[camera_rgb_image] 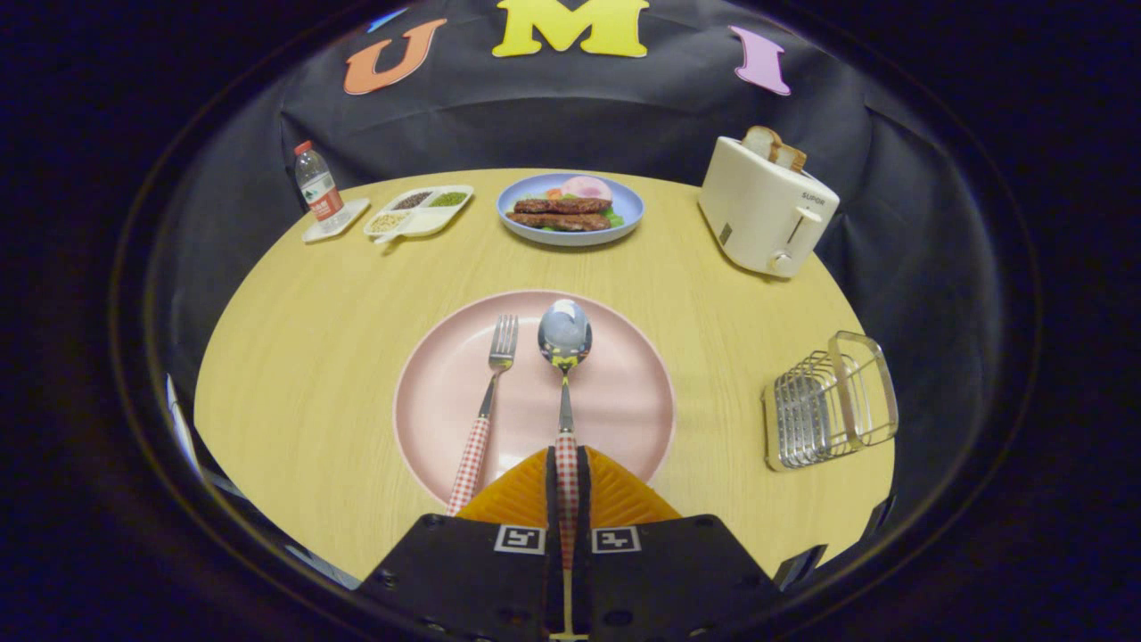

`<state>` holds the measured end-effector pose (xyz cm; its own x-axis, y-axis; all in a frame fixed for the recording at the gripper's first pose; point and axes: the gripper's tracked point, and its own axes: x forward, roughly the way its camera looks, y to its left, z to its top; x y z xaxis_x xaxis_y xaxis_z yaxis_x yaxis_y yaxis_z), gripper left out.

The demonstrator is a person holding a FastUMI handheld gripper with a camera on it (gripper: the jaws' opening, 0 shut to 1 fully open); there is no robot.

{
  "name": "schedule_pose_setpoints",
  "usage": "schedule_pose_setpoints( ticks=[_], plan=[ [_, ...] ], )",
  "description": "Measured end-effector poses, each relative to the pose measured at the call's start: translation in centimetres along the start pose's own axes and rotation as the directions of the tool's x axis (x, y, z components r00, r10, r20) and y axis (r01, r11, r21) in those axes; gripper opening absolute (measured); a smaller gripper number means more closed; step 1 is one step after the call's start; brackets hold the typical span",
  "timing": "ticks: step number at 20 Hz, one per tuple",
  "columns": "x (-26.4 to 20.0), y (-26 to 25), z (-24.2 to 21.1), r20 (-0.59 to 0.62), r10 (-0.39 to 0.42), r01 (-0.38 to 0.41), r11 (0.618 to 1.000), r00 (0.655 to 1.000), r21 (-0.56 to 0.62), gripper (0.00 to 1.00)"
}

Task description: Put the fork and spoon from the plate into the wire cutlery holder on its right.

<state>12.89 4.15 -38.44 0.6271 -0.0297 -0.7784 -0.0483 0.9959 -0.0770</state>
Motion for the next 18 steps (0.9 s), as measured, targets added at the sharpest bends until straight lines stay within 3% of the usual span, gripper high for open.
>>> schedule_pose_setpoints(
  ticks=[5,18],
  plan=[
    [-3.3,-2.9,0.6,0.010,-0.017,0.017,0.999,1.000,0.039,0.04],
    [-11.0,-17.3,1.3,-0.023,-0.137,0.139,0.975,0.990,0.171,0.04]
  ],
)
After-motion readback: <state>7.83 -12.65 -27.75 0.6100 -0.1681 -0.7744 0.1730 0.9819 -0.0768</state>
